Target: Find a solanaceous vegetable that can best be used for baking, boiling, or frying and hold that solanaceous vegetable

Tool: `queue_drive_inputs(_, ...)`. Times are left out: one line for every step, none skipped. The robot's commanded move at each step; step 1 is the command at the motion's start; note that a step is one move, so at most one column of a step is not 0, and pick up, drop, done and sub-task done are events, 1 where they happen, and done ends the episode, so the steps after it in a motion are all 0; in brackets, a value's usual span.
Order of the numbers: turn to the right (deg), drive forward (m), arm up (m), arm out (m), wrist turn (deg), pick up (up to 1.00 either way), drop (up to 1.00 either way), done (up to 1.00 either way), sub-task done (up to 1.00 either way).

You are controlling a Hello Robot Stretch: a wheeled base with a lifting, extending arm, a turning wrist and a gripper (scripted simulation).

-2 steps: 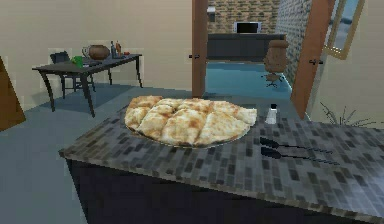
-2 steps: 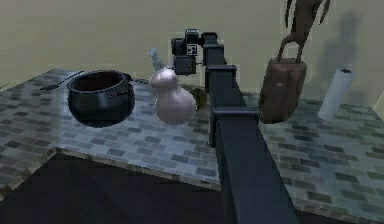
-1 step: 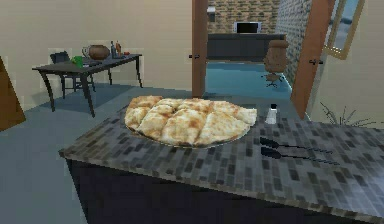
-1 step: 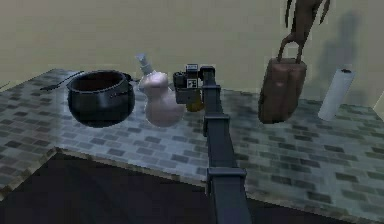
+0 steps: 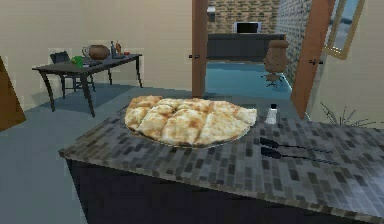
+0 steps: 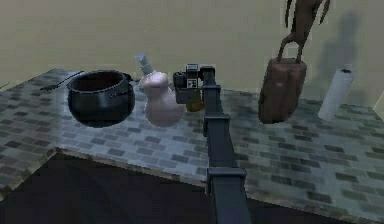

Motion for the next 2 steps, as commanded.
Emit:
queue_drive_inputs(0.0, 0.0, 0.1, 0.0, 0.0, 0.0, 0.0, 0.0, 0.0)
queue_drive_inputs(0.0, 0.0, 0.0, 0.0, 0.0, 0.0, 0.0, 1.0, 0.0)
